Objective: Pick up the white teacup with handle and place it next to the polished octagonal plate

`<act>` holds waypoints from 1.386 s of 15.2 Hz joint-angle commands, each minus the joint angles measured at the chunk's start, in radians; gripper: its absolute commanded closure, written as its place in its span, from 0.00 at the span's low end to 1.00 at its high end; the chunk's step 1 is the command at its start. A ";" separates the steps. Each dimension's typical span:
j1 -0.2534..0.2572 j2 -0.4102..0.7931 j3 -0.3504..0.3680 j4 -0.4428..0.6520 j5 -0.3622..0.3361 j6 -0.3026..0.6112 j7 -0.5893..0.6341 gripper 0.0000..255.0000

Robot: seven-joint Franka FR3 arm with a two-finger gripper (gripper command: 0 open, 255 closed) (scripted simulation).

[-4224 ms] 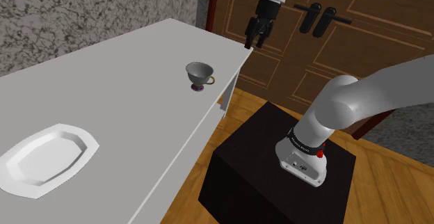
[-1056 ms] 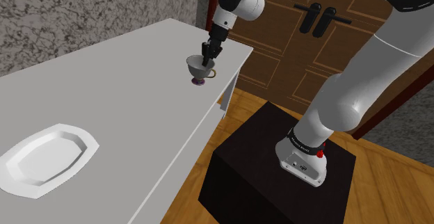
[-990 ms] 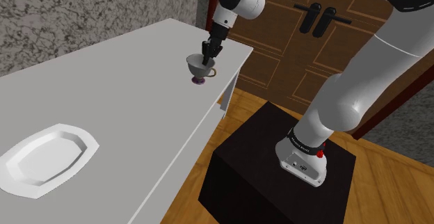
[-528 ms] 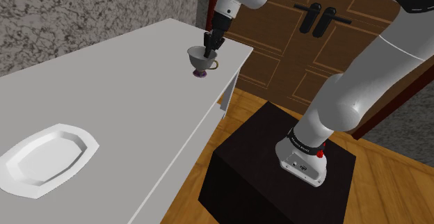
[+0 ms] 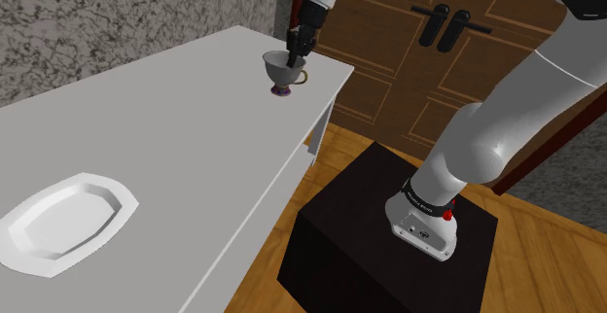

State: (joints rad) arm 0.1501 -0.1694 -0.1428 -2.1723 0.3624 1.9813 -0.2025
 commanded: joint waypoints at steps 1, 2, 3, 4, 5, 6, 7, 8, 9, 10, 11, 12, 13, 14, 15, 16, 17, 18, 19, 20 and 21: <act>-0.001 -0.005 -0.001 0.023 -0.005 -0.026 0.009 1.00; -0.001 -0.008 -0.001 0.033 -0.007 -0.039 0.014 1.00; -0.002 -0.011 -0.001 0.043 -0.009 -0.051 0.019 1.00; -0.002 -0.013 -0.001 0.054 -0.012 -0.063 0.023 1.00; -0.002 -0.016 -0.001 0.064 -0.014 -0.076 0.028 1.00; -0.003 -0.018 -0.001 0.075 -0.015 -0.088 0.032 1.00; -0.003 -0.020 -0.001 0.086 -0.017 -0.100 0.037 1.00; -0.003 -0.022 -0.002 0.097 -0.019 -0.113 0.041 1.00; -0.003 -0.023 -0.002 0.099 -0.019 -0.115 0.042 1.00; 0.007 -0.034 0.014 0.085 -0.017 -0.105 0.064 1.00; 0.017 -0.045 0.029 0.072 -0.014 -0.094 0.087 1.00; 0.027 -0.055 0.045 0.060 -0.011 -0.083 0.109 1.00; 0.038 -0.064 0.060 0.049 -0.007 -0.073 0.132 1.00; 0.048 -0.072 0.076 0.039 -0.004 -0.063 0.154 1.00; 0.058 -0.078 0.092 0.030 0.000 -0.052 0.177 1.00; 0.068 -0.084 0.108 0.023 0.004 -0.042 0.200 1.00; 0.079 -0.089 0.125 0.016 0.007 -0.032 0.222 1.00; 0.089 -0.092 0.141 0.011 0.011 -0.022 0.245 1.00; 0.099 -0.095 0.157 0.007 0.015 -0.012 0.268 1.00; 0.109 -0.096 0.174 0.004 0.019 -0.002 0.291 1.00; 0.119 -0.096 0.191 0.002 0.022 0.008 0.314 1.00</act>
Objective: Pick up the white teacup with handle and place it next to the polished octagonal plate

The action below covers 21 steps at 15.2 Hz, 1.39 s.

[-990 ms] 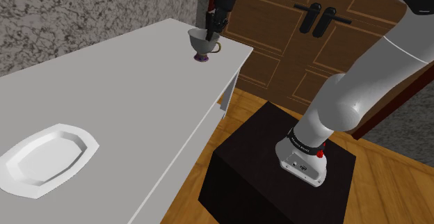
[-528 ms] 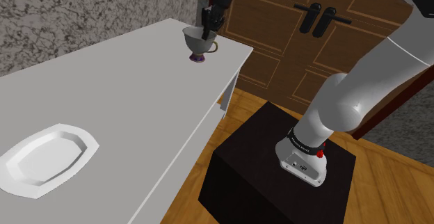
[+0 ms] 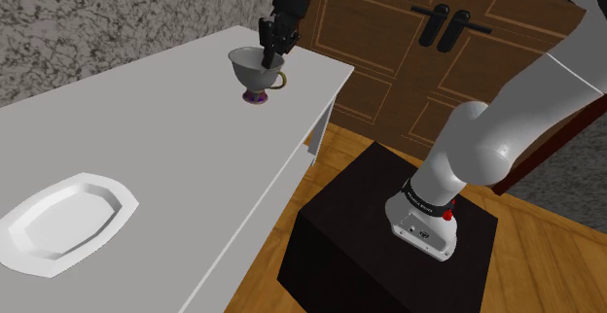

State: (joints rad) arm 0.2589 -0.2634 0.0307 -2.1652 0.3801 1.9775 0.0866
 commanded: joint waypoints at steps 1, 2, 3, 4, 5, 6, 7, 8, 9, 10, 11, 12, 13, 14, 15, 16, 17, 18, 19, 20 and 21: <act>0.021 -0.002 0.034 -0.005 0.007 0.022 0.048 1.00; 0.031 0.000 0.050 -0.005 0.010 0.031 0.071 1.00; 0.041 0.003 0.067 -0.003 0.013 0.041 0.095 1.00; 0.051 0.007 0.083 0.000 0.015 0.051 0.118 1.00; 0.061 0.012 0.100 0.003 0.016 0.061 0.142 1.00; 0.071 0.018 0.116 0.009 0.017 0.070 0.166 1.00; 0.080 0.025 0.133 0.015 0.017 0.080 0.190 1.00; 0.090 0.033 0.149 0.022 0.017 0.089 0.214 1.00; 0.099 0.043 0.166 0.030 0.015 0.099 0.239 1.00; 0.108 0.053 0.182 0.040 0.013 0.108 0.264 1.00; 0.117 0.064 0.198 0.051 0.010 0.117 0.289 1.00; 0.126 0.077 0.214 0.062 0.006 0.126 0.315 1.00; 0.135 0.090 0.230 0.075 0.001 0.134 0.341 1.00; 0.144 0.104 0.246 0.089 -0.005 0.143 0.367 1.00; 0.153 0.120 0.261 0.104 -0.012 0.151 0.393 1.00; 0.162 0.136 0.277 0.121 -0.021 0.158 0.421 1.00; 0.171 0.154 0.292 0.138 -0.031 0.166 0.448 1.00; 0.180 0.172 0.306 0.157 -0.042 0.173 0.476 1.00; 0.190 0.192 0.320 0.177 -0.054 0.179 0.504 1.00; 0.200 0.212 0.334 0.198 -0.068 0.185 0.533 1.00; 0.210 0.234 0.347 0.220 -0.083 0.190 0.562 1.00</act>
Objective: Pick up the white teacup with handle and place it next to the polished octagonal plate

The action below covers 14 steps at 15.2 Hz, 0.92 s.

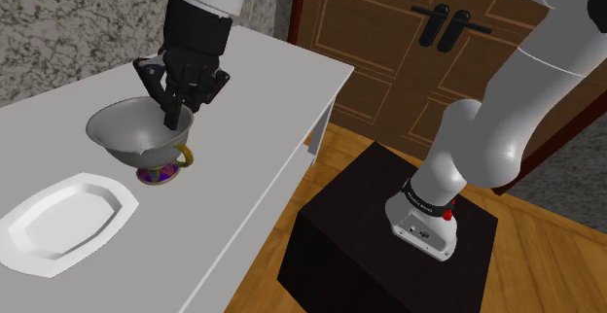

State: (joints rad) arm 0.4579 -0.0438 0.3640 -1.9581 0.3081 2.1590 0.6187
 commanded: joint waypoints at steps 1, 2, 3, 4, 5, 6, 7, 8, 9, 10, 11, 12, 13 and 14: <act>0.021 0.037 0.026 0.036 -0.028 0.013 0.060 1.00; 0.033 0.060 0.038 0.061 -0.046 0.017 0.090 1.00; 0.045 0.085 0.049 0.087 -0.065 0.019 0.120 1.00; 0.058 0.110 0.059 0.115 -0.085 0.021 0.150 1.00; 0.081 0.157 0.075 0.166 -0.123 0.022 0.203 1.00; 0.083 0.159 0.073 0.155 -0.122 0.035 0.201 1.00; 0.084 0.161 0.073 0.144 -0.121 0.047 0.199 1.00; 0.085 0.164 0.073 0.134 -0.121 0.060 0.197 1.00; 0.085 0.166 0.073 0.124 -0.121 0.073 0.195 1.00; 0.085 0.170 0.073 0.114 -0.121 0.085 0.193 1.00; 0.086 0.173 0.073 0.104 -0.121 0.098 0.191 1.00; 0.086 0.176 0.074 0.095 -0.121 0.111 0.189 1.00; 0.087 0.180 0.074 0.086 -0.121 0.123 0.187 1.00; 0.087 0.184 0.074 0.077 -0.121 0.136 0.186 1.00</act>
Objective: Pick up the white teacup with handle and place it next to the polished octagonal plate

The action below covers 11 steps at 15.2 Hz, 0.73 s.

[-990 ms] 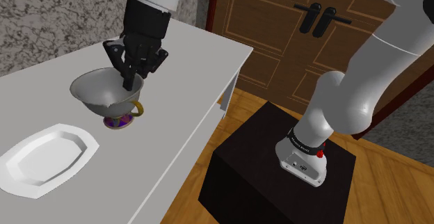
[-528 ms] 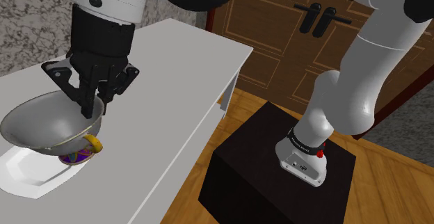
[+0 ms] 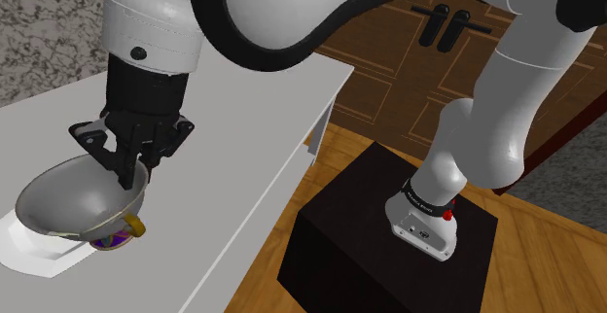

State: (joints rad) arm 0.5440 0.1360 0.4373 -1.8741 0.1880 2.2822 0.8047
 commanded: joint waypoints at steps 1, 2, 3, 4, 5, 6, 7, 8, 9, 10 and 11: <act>0.002 0.008 0.000 -0.016 -0.001 0.025 -0.002 1.00; 0.002 0.013 0.000 -0.025 -0.002 0.037 -0.004 1.00; 0.003 0.017 0.000 -0.033 -0.002 0.050 -0.005 1.00; 0.004 0.022 0.000 -0.041 -0.003 0.062 -0.007 1.00; 0.004 0.027 0.000 -0.049 -0.003 0.075 -0.008 1.00; 0.005 0.032 0.000 -0.056 -0.004 0.087 -0.009 1.00; 0.006 0.037 0.000 -0.064 -0.005 0.099 -0.011 1.00; 0.006 0.043 0.000 -0.071 -0.006 0.112 -0.012 1.00; 0.007 0.049 0.000 -0.078 -0.007 0.124 -0.013 1.00; 0.008 0.055 0.000 -0.085 -0.008 0.136 -0.014 1.00; 0.009 0.061 -0.001 -0.091 -0.009 0.149 -0.016 1.00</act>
State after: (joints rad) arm 0.5529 0.1909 0.4372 -1.9576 0.1791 2.4167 0.7921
